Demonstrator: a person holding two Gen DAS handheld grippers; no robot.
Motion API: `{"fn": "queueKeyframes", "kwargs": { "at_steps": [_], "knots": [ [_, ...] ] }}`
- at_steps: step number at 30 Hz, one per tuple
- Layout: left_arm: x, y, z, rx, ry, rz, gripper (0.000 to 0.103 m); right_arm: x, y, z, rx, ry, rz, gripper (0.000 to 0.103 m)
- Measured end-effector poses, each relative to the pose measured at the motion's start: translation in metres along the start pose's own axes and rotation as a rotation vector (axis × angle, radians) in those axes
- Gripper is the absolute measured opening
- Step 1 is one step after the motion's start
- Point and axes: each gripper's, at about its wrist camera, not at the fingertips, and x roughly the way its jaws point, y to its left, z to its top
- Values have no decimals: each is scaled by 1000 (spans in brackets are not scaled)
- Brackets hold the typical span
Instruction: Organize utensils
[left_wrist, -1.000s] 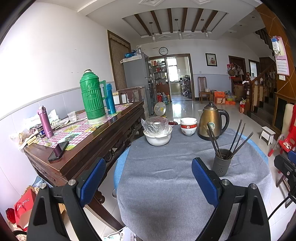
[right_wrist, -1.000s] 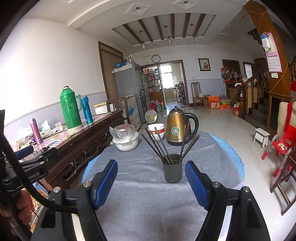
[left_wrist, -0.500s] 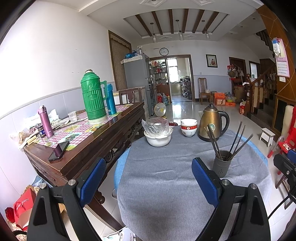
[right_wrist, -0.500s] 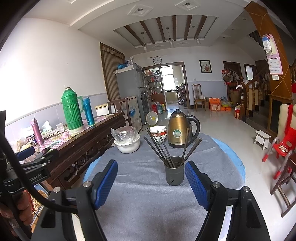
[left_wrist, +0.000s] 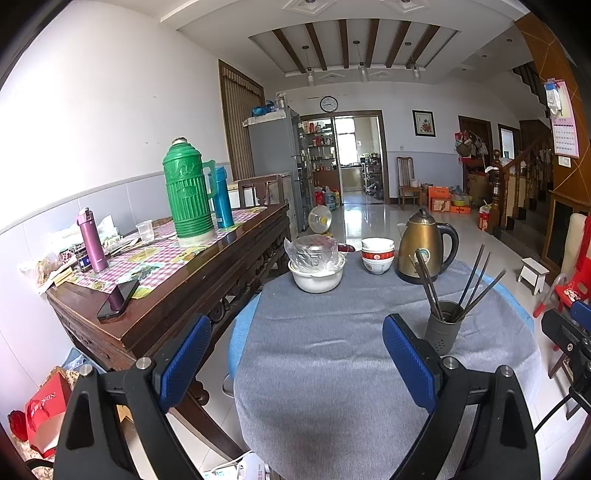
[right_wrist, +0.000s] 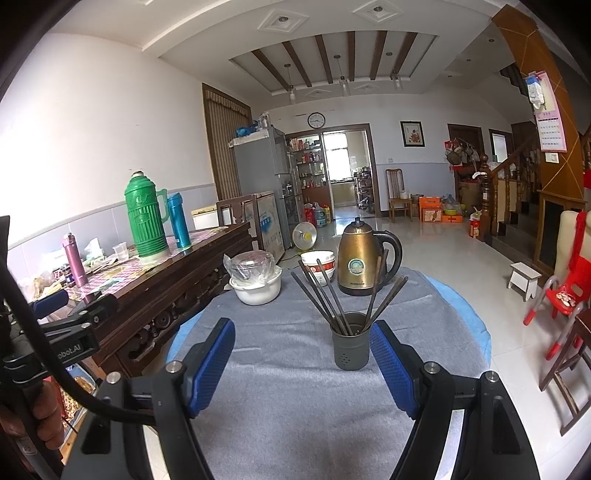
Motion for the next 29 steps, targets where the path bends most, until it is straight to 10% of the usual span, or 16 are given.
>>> {"fn": "queueKeyframes", "kwargs": {
  "at_steps": [24, 29],
  "knots": [
    [33, -5, 3, -24, 38, -30, 94, 26, -2, 19, -6, -18, -25, 79],
    [79, -16, -13, -20, 144, -76, 99, 52, -20, 5, 15, 31, -53, 79]
  ]
}}
